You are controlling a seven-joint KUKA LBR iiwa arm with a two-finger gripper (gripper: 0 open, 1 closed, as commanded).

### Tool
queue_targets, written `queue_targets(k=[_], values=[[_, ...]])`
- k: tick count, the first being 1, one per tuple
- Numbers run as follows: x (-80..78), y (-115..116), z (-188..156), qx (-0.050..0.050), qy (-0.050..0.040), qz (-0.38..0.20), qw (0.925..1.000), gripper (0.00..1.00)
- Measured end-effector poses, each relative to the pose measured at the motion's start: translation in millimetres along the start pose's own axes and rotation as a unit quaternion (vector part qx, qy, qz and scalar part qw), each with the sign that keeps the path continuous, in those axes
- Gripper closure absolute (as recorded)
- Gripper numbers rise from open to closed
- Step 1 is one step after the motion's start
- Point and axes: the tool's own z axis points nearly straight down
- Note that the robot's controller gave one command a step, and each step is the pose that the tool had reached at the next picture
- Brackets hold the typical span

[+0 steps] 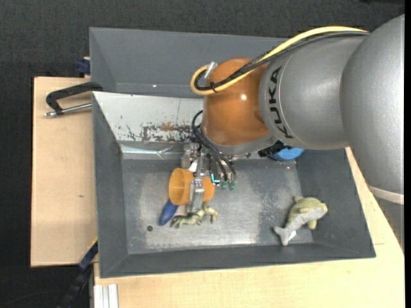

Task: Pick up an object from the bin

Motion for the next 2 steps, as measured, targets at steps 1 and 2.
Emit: queue_targets(k=[1, 2], values=[[-7.2, -6, 33, -0.004, -0.0142, -0.035, 0.9993, 0.00], [-16.1, 2, 44, -0.007, -0.0126, -0.069, 0.9975, 0.00]])
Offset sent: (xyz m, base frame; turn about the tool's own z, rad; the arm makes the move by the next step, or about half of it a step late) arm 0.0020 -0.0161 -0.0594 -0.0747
